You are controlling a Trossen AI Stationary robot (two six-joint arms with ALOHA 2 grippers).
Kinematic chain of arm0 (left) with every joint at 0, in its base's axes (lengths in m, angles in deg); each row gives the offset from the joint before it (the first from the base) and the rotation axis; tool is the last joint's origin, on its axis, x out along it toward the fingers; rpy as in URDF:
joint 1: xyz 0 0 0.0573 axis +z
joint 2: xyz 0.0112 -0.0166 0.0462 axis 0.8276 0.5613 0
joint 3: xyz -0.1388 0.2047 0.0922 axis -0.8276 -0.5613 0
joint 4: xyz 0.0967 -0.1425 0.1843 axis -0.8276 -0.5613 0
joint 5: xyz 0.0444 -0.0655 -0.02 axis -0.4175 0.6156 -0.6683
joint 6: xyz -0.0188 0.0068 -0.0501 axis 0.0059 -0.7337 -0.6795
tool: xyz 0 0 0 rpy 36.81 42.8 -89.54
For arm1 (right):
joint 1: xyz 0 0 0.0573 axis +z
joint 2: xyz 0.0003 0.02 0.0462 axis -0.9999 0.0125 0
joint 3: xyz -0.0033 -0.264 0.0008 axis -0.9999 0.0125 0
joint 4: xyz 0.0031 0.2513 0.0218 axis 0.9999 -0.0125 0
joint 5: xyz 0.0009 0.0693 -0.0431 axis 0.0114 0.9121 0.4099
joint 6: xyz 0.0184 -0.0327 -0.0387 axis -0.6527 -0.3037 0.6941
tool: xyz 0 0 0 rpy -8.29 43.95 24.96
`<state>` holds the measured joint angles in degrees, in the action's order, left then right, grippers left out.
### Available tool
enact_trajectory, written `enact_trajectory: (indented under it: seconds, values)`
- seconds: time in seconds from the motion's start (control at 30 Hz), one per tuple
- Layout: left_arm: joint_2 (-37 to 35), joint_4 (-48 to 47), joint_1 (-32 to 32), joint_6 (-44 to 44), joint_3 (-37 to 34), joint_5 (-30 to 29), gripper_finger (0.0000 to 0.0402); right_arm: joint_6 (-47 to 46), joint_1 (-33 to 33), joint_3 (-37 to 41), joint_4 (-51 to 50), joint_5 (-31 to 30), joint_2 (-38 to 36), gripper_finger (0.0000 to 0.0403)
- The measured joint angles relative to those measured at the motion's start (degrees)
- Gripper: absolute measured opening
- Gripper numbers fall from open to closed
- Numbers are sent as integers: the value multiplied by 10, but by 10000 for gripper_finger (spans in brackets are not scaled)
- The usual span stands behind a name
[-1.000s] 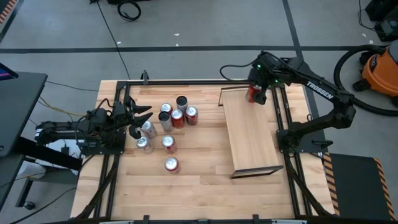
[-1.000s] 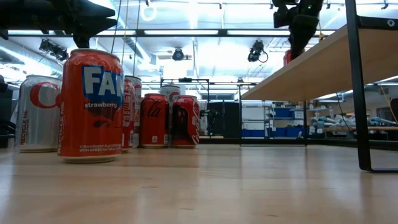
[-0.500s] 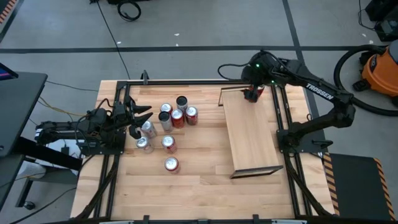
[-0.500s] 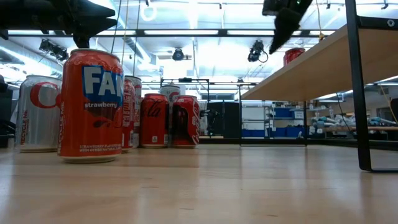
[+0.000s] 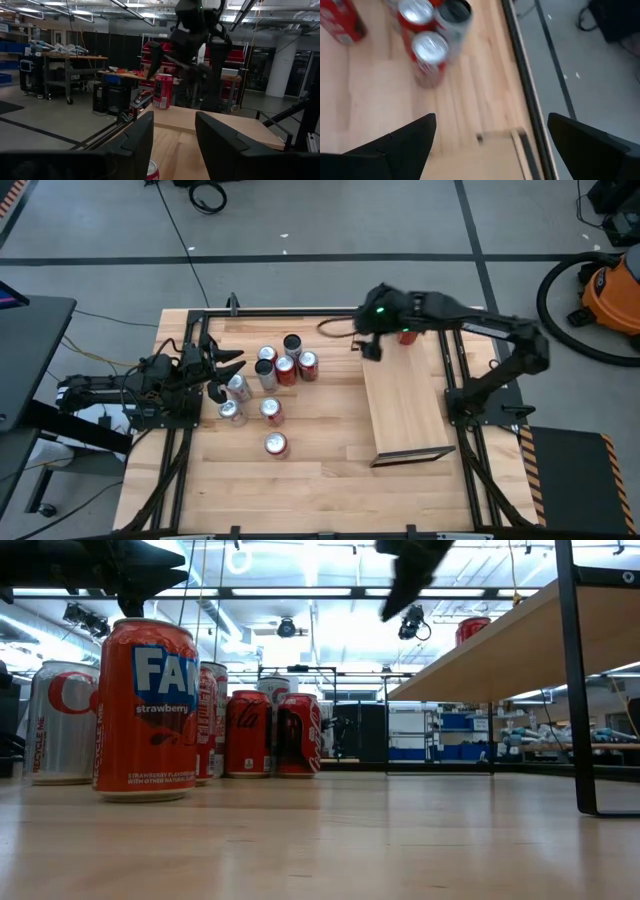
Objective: Place canned beverage on shelf
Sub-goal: Put the top red white soda can on the shelf
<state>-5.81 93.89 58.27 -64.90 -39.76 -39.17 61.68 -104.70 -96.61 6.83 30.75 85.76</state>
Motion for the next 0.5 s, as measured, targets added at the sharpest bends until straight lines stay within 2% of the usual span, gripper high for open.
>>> enact_trajectory:
  seconds: [0.23,0.5]
  values:
    - [0,0,0,-1,0,0,156,-11,38,-48,62,7,124,393]
    - [0,-6,0,4,0,0,156,-11,46,-48,147,14,206,394]
